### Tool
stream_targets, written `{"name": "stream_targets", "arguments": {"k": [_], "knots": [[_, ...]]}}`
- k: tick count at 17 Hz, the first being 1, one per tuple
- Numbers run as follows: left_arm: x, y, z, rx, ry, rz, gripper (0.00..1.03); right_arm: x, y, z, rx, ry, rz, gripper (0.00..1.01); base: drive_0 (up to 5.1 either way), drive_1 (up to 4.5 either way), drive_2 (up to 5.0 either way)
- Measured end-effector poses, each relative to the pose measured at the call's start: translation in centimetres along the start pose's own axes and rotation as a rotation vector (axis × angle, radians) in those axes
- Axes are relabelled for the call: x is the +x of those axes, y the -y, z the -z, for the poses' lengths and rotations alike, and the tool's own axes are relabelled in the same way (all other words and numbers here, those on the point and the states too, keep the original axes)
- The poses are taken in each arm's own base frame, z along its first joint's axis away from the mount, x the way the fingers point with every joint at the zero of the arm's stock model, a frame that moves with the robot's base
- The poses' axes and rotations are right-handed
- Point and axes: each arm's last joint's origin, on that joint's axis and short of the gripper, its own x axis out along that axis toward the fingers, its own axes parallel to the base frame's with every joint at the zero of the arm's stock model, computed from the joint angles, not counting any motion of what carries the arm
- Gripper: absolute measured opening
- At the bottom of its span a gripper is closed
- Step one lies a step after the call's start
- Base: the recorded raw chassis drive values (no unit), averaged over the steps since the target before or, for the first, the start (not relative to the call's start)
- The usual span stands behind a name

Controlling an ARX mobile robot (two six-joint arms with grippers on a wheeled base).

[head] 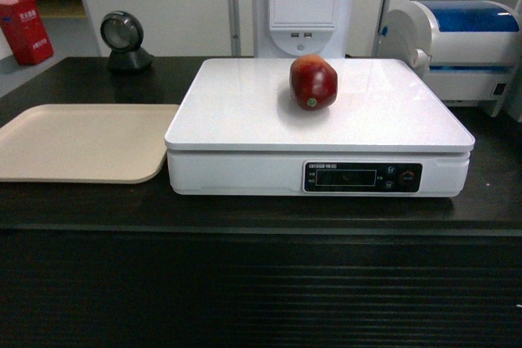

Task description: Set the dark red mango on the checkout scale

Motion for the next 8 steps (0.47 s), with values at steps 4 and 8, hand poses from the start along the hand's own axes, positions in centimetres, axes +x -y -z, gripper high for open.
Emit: {"name": "stream_targets", "arguments": {"k": [4,8], "knots": [[0.00,0.00,0.00,0.000,0.000,0.000,0.93,0.00,0.00,0.00,0.000,0.000,0.000,0.98,0.0,0.00,0.0],[0.00,0.00,0.00,0.001,0.000,0.000,0.98,0.00,0.00,0.00,0.000,0.000,0.000,0.98,0.0,0.00,0.0]]}}
